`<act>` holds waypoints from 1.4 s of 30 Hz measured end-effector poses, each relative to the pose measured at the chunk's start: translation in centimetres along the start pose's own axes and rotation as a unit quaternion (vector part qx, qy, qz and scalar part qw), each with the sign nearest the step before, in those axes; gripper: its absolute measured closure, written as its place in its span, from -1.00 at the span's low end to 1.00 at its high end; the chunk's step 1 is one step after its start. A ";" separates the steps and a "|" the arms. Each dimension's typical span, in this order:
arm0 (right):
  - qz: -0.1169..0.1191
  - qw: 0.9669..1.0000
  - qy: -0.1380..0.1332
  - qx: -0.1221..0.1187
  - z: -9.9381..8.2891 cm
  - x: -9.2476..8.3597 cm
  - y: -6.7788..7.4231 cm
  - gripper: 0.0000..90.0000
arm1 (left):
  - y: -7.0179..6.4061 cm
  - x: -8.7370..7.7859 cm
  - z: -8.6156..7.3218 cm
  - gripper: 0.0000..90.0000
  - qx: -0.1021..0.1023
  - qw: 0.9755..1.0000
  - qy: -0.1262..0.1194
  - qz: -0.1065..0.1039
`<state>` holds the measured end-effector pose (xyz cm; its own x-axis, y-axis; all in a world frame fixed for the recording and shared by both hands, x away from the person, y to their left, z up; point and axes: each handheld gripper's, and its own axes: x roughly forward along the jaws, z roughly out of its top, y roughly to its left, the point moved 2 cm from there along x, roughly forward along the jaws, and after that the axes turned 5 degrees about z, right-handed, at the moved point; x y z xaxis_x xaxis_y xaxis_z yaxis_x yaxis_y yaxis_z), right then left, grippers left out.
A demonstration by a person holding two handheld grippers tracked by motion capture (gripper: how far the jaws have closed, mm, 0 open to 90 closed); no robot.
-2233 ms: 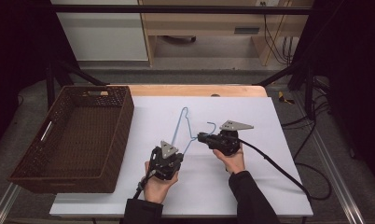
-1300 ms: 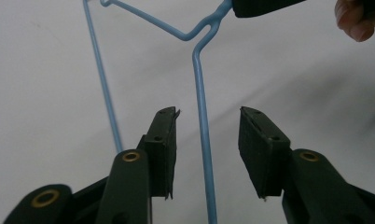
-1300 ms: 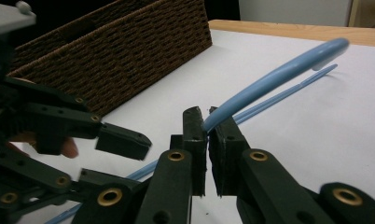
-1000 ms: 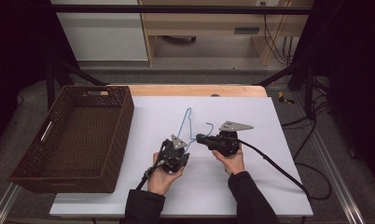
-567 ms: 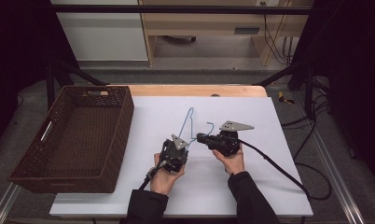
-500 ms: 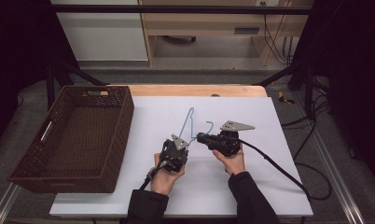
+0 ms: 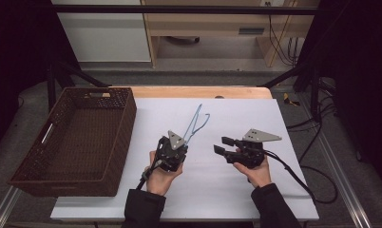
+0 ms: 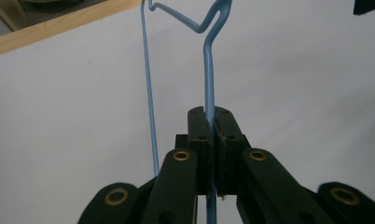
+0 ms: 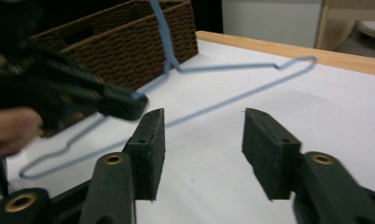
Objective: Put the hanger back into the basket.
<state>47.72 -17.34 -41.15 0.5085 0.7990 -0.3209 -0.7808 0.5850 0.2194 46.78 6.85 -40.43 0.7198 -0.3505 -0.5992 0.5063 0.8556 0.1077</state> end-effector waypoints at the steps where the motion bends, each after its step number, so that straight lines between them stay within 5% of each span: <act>1: -0.006 1.000 0.001 -0.002 -0.1 -0.5 -0.2 -0.01 | 0.1 -0.3 0.3 0.94 0.002 1.000 -0.002 -0.002; 12: -0.066 0.998 0.004 -0.013 -1.5 -4.7 -1.7 -0.66 | 1.3 -3.3 3.4 0.94 0.020 0.997 -0.021 -0.074; 22: -0.093 0.996 0.017 -0.005 -3.2 -7.1 -2.1 -0.89 | 3.5 -5.7 4.3 0.94 0.057 0.990 -0.017 -0.126; 33: -0.101 0.994 0.032 -0.008 -4.2 -8.3 -2.0 -0.93 | 6.8 -7.4 4.3 0.94 0.081 0.988 0.009 -0.131; 42: -0.109 0.993 0.045 -0.008 -4.8 -8.5 -2.0 -0.95 | 9.2 -9.6 5.9 0.94 0.079 0.988 -0.008 -0.131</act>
<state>43.20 -25.95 -43.24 0.6323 0.6374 -0.4404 -0.6616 0.7400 0.1210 47.37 15.81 -29.01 0.5616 -0.5590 -0.6100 0.7427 0.6655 0.0739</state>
